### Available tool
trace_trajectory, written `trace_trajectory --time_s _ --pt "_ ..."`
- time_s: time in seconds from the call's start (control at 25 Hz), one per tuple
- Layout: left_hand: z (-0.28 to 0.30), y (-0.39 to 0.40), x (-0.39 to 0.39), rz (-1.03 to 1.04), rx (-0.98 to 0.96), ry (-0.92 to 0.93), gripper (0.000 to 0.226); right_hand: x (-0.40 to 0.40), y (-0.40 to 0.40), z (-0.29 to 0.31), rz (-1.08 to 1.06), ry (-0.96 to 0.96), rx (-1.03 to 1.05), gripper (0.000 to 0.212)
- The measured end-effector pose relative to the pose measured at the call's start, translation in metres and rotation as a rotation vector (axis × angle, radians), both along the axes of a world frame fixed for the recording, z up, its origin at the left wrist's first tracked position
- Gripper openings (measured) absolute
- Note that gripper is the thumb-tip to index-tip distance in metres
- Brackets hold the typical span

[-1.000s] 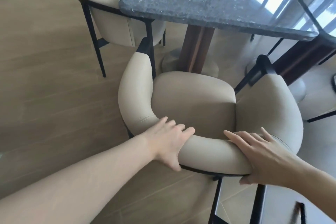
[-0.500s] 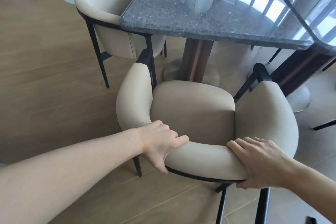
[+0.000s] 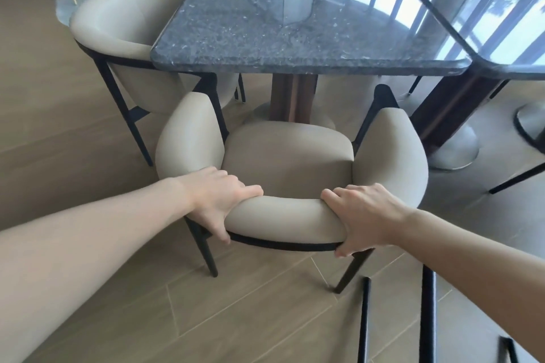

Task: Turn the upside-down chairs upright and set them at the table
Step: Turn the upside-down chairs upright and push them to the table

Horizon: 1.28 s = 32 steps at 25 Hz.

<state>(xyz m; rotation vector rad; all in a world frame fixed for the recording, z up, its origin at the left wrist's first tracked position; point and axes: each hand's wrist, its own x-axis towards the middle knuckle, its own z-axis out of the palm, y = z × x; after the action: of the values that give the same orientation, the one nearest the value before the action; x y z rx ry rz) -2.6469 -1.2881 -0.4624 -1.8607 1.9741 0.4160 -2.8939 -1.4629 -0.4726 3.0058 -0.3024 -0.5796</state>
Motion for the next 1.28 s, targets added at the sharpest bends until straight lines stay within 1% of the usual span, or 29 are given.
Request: trace_trajectory --time_s 0.36,0.52,0.64,0.72,0.8,0.88,0.96,1.04,1.12,1.2,1.28 --pt "0.003 -0.012 0.003 0.021 0.007 0.040 0.088 0.006 -0.009 0.002 -0.002 -0.010 -0.016 0.081" --pt "0.000 -0.013 -0.005 0.028 -0.001 -0.009 0.091 0.002 -0.009 0.002 -0.010 -0.024 -0.004 0.080" --pt "0.000 -0.013 -0.009 0.051 -0.013 0.002 0.092 -0.004 -0.009 0.005 -0.039 -0.026 0.029 0.080" --pt "-0.003 -0.013 -0.016 0.066 0.006 -0.001 0.091 -0.011 -0.007 0.005 -0.070 -0.014 0.035 0.082" --pt "-0.002 -0.012 -0.024 0.143 0.066 0.022 0.090 -0.013 -0.001 0.006 -0.119 0.017 0.025 0.087" --pt "0.004 -0.012 -0.034 0.253 0.093 0.118 0.088 -0.011 0.007 0.013 -0.176 0.049 0.034 0.089" --pt "0.015 -0.012 -0.054 0.355 0.038 0.309 0.082 -0.013 0.013 0.026 -0.238 0.037 0.117 0.084" --pt "0.021 -0.015 -0.083 0.382 -0.136 0.494 0.070 -0.028 0.016 0.039 -0.306 -0.051 0.244 0.071" --pt "0.024 -0.018 -0.116 0.394 -0.340 0.629 0.058 -0.051 0.020 0.047 -0.380 -0.171 0.345 0.065" --pt "0.022 -0.014 -0.154 0.418 -0.501 0.727 0.050 -0.078 0.032 0.047 -0.434 -0.257 0.381 0.061" --pt "0.013 -0.001 -0.198 0.433 -0.599 0.814 0.048 -0.109 0.052 0.043 -0.497 -0.317 0.394 0.057"
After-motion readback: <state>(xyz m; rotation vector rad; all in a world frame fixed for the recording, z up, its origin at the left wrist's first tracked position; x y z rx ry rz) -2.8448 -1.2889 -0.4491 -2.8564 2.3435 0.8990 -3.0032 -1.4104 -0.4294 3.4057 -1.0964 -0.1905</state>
